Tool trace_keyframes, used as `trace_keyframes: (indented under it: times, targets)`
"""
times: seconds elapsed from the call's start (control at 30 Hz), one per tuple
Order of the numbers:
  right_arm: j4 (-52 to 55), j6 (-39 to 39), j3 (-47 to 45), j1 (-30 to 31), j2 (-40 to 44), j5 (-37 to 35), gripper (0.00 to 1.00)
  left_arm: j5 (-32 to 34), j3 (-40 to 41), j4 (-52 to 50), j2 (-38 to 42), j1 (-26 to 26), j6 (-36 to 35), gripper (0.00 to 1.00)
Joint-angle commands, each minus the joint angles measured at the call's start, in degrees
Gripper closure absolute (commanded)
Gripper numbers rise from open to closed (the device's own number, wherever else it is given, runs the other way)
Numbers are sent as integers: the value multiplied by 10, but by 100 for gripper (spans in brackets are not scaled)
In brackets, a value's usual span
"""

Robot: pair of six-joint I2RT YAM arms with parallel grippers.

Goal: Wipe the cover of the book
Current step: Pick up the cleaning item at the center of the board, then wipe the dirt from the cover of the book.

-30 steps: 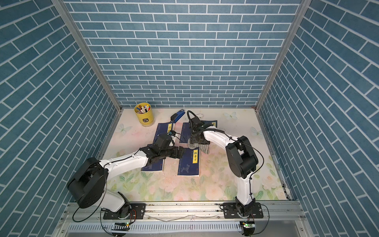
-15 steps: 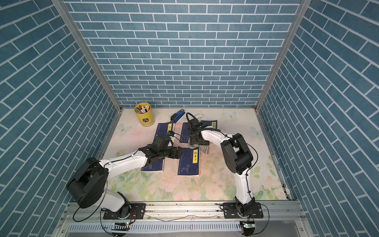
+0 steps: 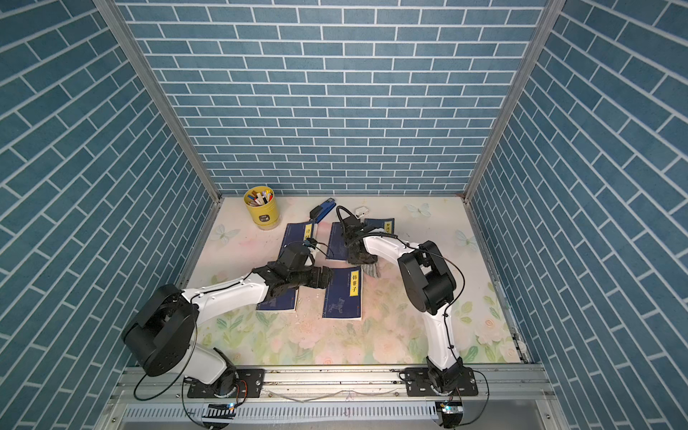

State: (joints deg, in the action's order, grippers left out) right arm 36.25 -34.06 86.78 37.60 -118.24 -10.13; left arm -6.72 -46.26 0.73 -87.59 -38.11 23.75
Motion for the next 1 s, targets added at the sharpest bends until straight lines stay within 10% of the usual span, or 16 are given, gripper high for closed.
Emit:
trace_keyframes:
  times: [0.0, 0.5, 0.97]
  targets:
    - [16, 5, -11, 0, -1, -14, 73, -5, 8, 3, -11, 5, -3, 12]
    - [17, 85, -36, 0, 124, -46, 90, -7, 0, 13, -23, 13, -4, 12]
    - [-13, 120, -32, 55, 155, 85, 93, -4, 5, 10, -2, 44, -4, 12]
